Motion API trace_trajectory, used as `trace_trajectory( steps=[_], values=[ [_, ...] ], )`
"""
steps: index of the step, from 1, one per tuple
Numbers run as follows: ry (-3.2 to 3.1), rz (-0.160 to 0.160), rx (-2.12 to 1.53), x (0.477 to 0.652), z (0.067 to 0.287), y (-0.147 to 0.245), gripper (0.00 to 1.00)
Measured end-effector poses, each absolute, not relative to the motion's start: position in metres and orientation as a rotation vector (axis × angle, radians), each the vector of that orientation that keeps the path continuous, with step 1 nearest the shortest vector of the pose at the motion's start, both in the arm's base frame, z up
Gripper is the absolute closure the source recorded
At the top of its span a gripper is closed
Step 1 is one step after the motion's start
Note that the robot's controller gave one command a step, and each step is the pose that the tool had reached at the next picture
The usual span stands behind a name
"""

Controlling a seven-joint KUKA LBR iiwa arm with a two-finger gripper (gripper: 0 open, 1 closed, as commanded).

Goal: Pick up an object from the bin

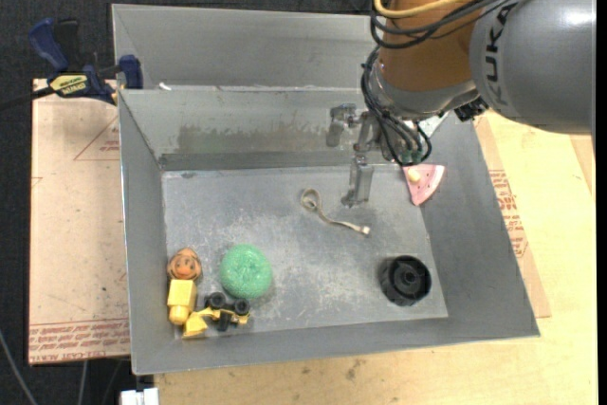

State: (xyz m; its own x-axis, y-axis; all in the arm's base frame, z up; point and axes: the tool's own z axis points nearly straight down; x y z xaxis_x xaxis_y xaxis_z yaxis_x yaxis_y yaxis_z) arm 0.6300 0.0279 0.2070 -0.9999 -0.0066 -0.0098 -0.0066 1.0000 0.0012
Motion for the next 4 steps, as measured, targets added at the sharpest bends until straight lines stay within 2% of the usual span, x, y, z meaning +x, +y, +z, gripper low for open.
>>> trace_trajectory(
  steps=[1, 2, 3, 4],
  values=[
    [3.139, 0.002, 0.163, 0.625, 0.175, 0.021, 0.00],
    [3.130, 0.001, 0.228, 0.633, 0.173, 0.058, 0.00],
    [3.134, 0.006, 0.183, 0.616, 0.154, 0.055, 0.00],
    [3.120, 0.002, 0.341, 0.651, 0.151, 0.011, 1.00]
  ],
)
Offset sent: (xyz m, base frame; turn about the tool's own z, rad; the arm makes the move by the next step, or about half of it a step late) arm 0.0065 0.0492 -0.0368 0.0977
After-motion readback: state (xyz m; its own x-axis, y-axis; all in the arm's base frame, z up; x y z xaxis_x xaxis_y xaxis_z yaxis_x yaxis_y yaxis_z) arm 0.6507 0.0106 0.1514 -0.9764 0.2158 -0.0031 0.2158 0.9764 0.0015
